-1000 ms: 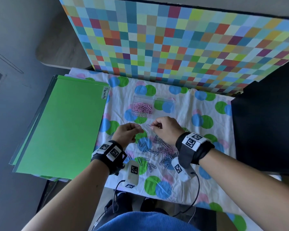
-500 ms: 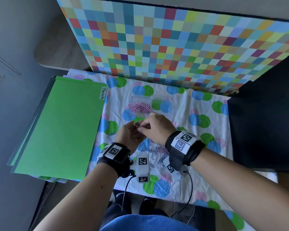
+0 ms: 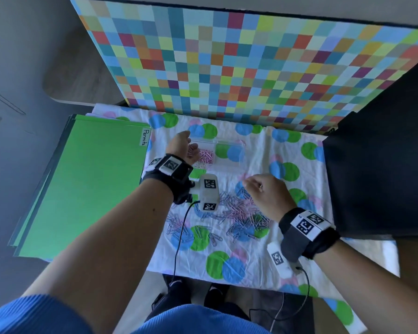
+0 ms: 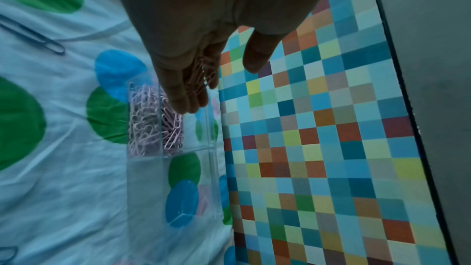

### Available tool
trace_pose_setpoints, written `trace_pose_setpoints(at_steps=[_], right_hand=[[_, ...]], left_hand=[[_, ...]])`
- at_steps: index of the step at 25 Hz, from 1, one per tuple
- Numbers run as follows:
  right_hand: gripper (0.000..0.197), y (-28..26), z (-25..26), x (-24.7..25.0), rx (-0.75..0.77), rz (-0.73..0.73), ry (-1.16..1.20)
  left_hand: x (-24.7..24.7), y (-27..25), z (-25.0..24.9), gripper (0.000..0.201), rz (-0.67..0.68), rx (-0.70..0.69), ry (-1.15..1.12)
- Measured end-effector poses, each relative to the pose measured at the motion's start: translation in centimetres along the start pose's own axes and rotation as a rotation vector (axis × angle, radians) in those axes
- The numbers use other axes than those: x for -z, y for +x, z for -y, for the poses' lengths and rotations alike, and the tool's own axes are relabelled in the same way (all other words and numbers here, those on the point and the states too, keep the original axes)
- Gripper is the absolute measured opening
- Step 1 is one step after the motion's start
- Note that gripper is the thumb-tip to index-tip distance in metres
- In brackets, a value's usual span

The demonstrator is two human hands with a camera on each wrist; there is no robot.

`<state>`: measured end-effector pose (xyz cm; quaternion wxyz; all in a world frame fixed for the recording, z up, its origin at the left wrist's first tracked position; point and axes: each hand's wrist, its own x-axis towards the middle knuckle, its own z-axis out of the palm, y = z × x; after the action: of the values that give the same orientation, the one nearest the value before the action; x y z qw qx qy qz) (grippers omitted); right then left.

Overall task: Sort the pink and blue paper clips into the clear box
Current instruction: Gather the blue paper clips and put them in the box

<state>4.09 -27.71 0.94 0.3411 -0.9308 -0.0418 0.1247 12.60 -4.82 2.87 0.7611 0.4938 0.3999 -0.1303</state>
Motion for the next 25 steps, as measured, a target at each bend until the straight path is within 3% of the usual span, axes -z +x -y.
trace_pose_setpoints(at_steps=[5,8,10,13,15,17,21,25], right_hand=[[0.025,-1.6,-0.8,-0.3,0.029,0.024,-0.09],[0.019,-2.1,-1.3,-0.3,0.04,0.026,-0.118],[0.019,-2.9,-1.8,-1.0,0.096,0.033,-0.192],[0.03,-5.1,-2.8,-3.2,0.254,0.057,-0.358],[0.042,-6.4,-3.3,-4.7,0.273,0.121,-0.456],[0.055,-7.3,-3.8,-5.8,0.222,0.237,-0.556],[0.066,-8.3,-5.3,-5.7,0.169,0.383,-0.638],[0.064,-8.8,-6.1,-4.2,0.173,0.376,-0.605]], left_hand=[[-0.3,0.9,-0.4,0.049,-0.029,0.016,0.132],[-0.4,0.5,0.3,0.051,-0.019,-0.092,0.253],[0.1,-1.0,2.0,0.053,0.035,-0.351,0.574],[1.7,-4.8,7.7,0.045,0.3,-0.715,1.298],[3.4,-6.3,11.9,0.056,0.507,-0.804,1.714],[5.3,-6.3,14.2,0.068,0.578,-0.804,1.983],[8.0,-5.9,14.0,0.069,0.517,-0.799,2.032],[11.2,-5.9,13.1,0.058,0.466,-0.82,2.017]])
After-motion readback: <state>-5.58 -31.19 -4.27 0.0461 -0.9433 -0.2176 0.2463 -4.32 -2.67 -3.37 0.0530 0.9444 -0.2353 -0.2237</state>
